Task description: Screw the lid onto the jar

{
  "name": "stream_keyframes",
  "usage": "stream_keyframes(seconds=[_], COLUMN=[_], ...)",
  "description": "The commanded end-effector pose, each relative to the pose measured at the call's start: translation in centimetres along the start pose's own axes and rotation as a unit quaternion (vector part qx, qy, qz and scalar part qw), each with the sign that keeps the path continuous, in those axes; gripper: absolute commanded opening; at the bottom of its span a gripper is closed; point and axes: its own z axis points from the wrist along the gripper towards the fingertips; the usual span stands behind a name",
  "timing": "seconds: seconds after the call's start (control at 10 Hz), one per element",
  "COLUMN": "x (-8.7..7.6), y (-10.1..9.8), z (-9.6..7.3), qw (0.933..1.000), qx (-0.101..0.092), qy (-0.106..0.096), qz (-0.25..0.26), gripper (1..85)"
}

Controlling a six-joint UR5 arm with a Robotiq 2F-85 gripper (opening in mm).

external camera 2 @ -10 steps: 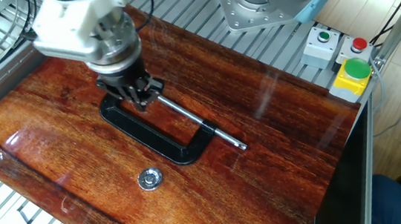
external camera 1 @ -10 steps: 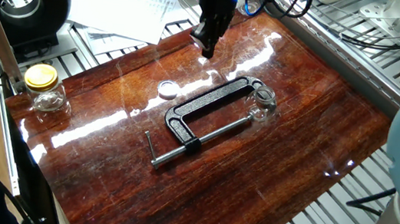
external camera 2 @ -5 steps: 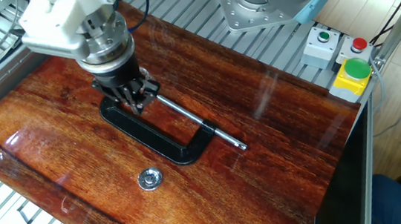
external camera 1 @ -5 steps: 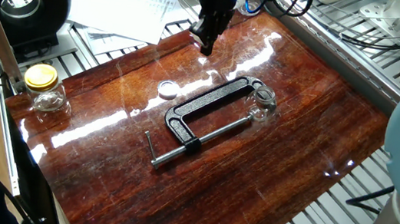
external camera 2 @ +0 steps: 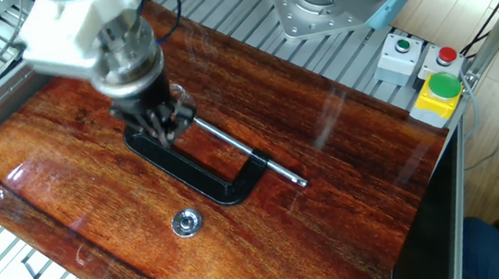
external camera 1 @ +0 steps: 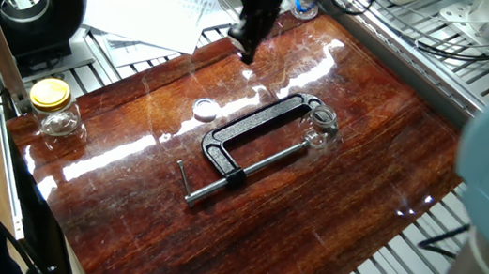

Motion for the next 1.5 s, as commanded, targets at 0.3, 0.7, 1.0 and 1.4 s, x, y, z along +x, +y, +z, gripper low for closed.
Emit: stream_keyframes(seconds=[0.3, 0.7, 1.0, 1.4], x=[-4.0, -3.0, -4.1, -5.4], y=[1.3, 1.1, 2.1, 1.5], z=[5.9, 12.0, 13.4, 14.3], qw=[0.9991, 0.9959, 0.9972, 0.9971], qx=[0.007, 0.015, 0.007, 0.011], qy=[0.042, 0.075, 0.049, 0.019], qz=[0.0, -0.048, -0.056, -0.072], gripper=[1.7, 40.7, 53.7, 55.0])
